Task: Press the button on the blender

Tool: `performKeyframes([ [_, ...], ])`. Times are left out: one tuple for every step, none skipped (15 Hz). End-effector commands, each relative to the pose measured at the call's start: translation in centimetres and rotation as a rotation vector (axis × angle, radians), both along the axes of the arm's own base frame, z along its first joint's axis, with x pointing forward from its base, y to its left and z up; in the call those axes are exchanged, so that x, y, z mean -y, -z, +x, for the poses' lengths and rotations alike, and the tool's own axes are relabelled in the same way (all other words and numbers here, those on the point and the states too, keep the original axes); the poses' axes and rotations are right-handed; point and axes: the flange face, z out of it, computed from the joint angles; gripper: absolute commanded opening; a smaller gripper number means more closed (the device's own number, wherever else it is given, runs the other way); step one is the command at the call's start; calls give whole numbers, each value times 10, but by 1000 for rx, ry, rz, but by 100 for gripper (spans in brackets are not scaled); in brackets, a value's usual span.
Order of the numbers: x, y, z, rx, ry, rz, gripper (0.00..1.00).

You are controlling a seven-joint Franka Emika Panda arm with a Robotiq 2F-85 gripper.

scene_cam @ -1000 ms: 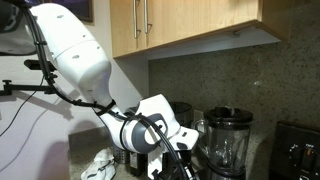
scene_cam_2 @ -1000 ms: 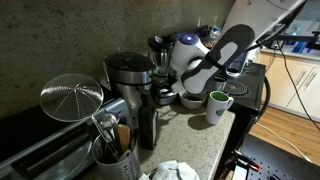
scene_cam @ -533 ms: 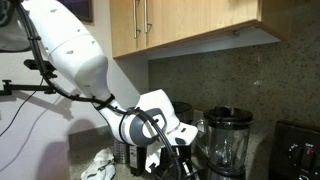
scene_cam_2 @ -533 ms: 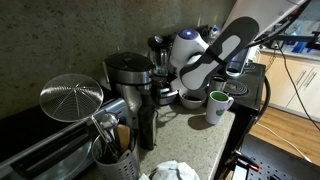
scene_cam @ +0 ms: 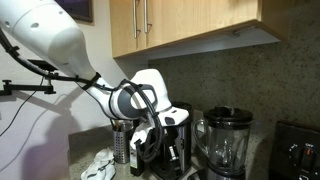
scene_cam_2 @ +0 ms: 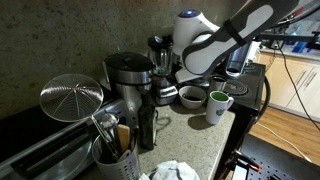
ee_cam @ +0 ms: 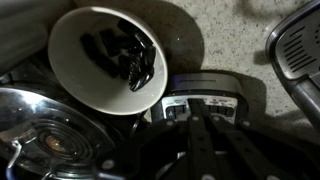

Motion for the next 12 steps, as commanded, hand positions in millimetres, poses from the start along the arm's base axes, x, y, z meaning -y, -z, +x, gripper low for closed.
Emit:
performKeyframes([
  [-11,-32,-31,-71,-31,31,0],
  [-13,-41,-35,-88,-36,30,0],
  [-16,-49,-41,-102,-44,34,0],
  [-19,-58,-46,-115,-49,36,0],
  [-22,-66,-53,-128,-59,44,0],
  [-25,-75,-59,-139,-70,49,0],
  [-28,-83,-65,-150,-82,58,0],
  [-31,-92,-71,-157,-88,63,0],
  [-34,-99,-77,-167,-103,73,0],
  [-37,-107,-85,-179,-119,81,0],
  [-40,-115,-91,-191,-140,90,0],
  [-43,-123,-97,-202,-158,98,0],
])
